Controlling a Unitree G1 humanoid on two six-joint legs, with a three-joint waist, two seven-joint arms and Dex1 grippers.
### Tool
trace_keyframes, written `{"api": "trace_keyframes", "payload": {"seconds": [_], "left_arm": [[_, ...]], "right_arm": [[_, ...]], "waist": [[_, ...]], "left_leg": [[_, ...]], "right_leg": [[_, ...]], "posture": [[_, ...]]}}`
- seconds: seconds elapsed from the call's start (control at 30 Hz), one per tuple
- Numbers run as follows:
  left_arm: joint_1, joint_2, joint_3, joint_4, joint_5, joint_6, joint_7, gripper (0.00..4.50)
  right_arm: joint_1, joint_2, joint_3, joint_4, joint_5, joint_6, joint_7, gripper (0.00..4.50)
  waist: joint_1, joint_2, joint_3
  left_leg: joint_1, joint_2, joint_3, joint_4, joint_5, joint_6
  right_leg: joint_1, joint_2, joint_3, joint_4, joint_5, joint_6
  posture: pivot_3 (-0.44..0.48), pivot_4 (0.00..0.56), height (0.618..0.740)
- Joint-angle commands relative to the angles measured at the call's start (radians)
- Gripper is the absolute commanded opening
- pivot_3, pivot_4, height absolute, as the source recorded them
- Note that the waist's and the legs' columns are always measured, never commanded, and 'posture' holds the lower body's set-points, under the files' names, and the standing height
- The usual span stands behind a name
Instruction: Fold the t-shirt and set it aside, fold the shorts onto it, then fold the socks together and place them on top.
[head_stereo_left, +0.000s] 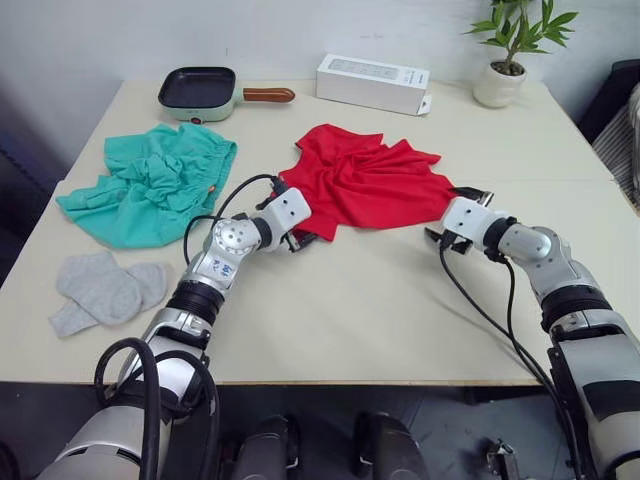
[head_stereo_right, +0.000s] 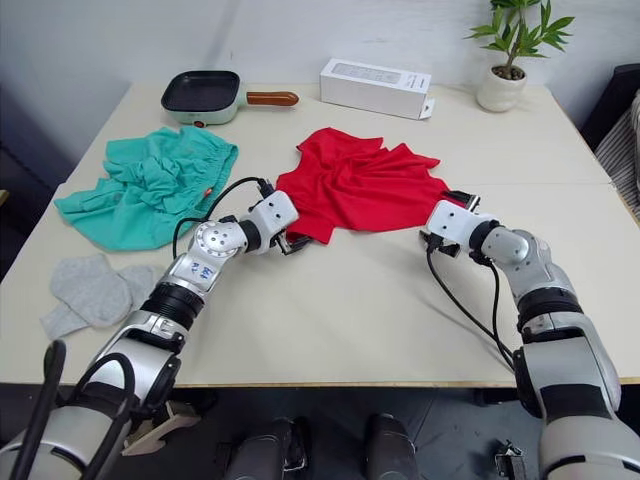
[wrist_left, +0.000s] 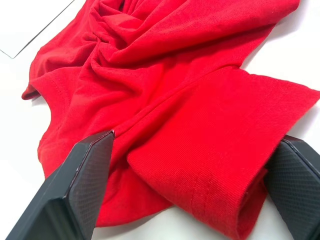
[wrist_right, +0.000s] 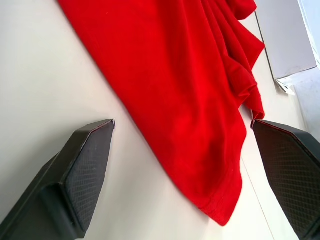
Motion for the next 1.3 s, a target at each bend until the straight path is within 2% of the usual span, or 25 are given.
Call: {"api": "trace_keyframes", "payload": {"seconds": [0.03,0.17,0.53,0.7,0.83,1.0,1.13,1.3], "left_arm": [[-0.008,0.027,0.002,0.015,0.049,0.005,0.045,4.50],[0.005,0.031,-0.011,0.008,0.078,0.005,0.062,3.59],[0.030,0.017,0.018,0.105,0.041,-0.016,0.003,0.02],[0.044,0.010,0.127,0.038,-0.093,0.024,-0.077,0.02],[0.104,0.057,0.211,-0.205,-0.242,0.158,-0.223,0.02],[0.205,0.155,0.222,-0.461,-0.269,0.308,-0.280,0.02],[0.267,0.179,0.217,-0.566,-0.277,0.365,-0.286,0.02],[0.285,0.163,0.219,-0.605,-0.274,0.398,-0.261,0.02]], "right_arm": [[0.015,-0.029,-0.035,-0.050,0.033,0.017,0.003,4.49],[0.032,-0.032,-0.047,-0.079,0.045,0.034,0.008,4.50],[0.041,-0.036,-0.060,-0.107,0.064,0.062,0.025,4.50],[0.033,-0.050,-0.063,-0.098,0.079,0.052,0.064,4.50],[0.045,-0.065,-0.074,-0.120,0.144,0.028,0.192,4.50],[0.135,-0.086,-0.081,-0.231,0.240,-0.017,0.403,4.50],[0.149,-0.085,-0.080,-0.229,0.181,-0.018,0.312,4.50],[0.057,-0.058,-0.014,-0.106,0.015,-0.023,0.093,4.50]], "waist": [[0.000,0.000,0.000],[-0.001,0.000,0.000],[-0.001,0.000,0.000],[-0.001,0.000,0.000],[-0.002,0.000,0.000],[0.002,0.000,0.000],[0.004,0.000,0.000],[0.002,0.000,0.000]], "left_leg": [[0.000,0.000,0.000,0.000,0.000,0.000],[0.000,0.000,0.000,0.000,0.000,0.000],[0.001,0.000,0.001,0.000,0.000,0.000],[0.002,0.000,0.002,0.000,0.000,0.000],[0.001,0.000,0.001,-0.001,0.000,0.000],[0.001,0.000,0.000,0.000,0.000,0.000],[0.001,0.000,0.000,0.001,0.000,0.000],[0.001,0.000,0.000,0.002,0.000,0.000]], "right_leg": [[0.000,0.000,0.000,0.000,0.000,0.000],[0.000,0.000,0.000,0.000,0.000,0.000],[0.000,0.000,0.001,0.001,0.000,0.000],[0.000,0.000,0.002,0.002,0.000,0.000],[-0.001,0.000,0.002,0.001,0.000,0.000],[0.000,0.000,0.001,0.001,0.000,0.000],[0.000,-0.001,0.001,0.001,0.000,0.000],[0.000,-0.001,0.001,0.002,0.000,0.000]], "posture": [[0.000,0.150,0.740],[0.000,0.150,0.740],[0.000,0.150,0.740],[0.000,0.150,0.740],[0.000,0.150,0.740],[0.000,0.150,0.740],[0.000,0.150,0.740],[0.000,0.150,0.740]]}}
